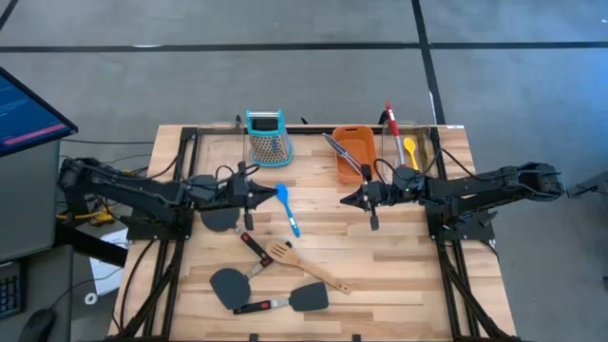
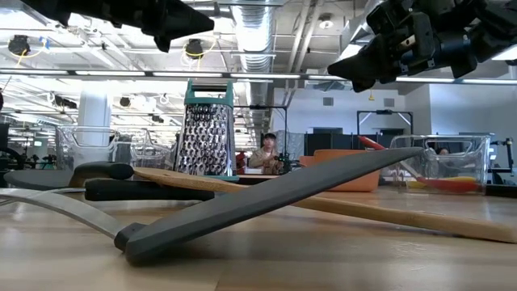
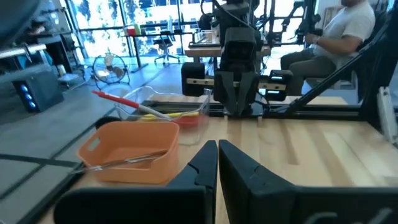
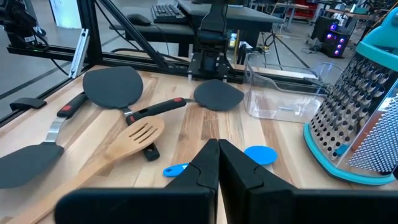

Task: Pick & Place Kitchen Items
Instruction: Put the brown spatula into the right transparent bin

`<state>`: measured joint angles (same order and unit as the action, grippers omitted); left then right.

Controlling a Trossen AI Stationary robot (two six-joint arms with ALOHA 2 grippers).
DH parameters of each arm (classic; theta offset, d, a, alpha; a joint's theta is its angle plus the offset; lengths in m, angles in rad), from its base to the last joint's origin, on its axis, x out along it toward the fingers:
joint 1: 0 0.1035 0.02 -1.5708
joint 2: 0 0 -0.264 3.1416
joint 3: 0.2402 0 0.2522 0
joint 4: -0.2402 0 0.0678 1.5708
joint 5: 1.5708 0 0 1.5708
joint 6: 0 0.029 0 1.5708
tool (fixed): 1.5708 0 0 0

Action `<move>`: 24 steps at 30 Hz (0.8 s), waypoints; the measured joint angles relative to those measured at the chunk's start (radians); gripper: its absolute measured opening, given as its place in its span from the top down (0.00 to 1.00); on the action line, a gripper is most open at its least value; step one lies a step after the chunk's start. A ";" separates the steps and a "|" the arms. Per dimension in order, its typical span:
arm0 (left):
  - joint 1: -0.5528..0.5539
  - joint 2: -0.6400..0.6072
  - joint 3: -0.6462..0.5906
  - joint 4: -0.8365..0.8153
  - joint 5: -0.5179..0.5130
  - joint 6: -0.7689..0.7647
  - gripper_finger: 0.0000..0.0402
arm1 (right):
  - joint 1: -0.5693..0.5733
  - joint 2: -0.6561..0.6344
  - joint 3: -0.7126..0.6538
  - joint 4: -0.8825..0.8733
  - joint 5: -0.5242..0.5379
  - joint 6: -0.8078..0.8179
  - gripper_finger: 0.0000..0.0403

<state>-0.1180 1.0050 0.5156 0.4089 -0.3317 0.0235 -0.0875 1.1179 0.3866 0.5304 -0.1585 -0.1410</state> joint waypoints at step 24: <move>-0.038 0.244 0.158 -0.342 0.052 -0.011 1.00 | 0.001 0.000 0.001 0.022 0.000 0.010 1.00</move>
<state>-0.1558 1.2487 0.6738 0.0673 -0.2800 0.0125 -0.0864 1.1179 0.3874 0.5525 -0.1589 -0.1306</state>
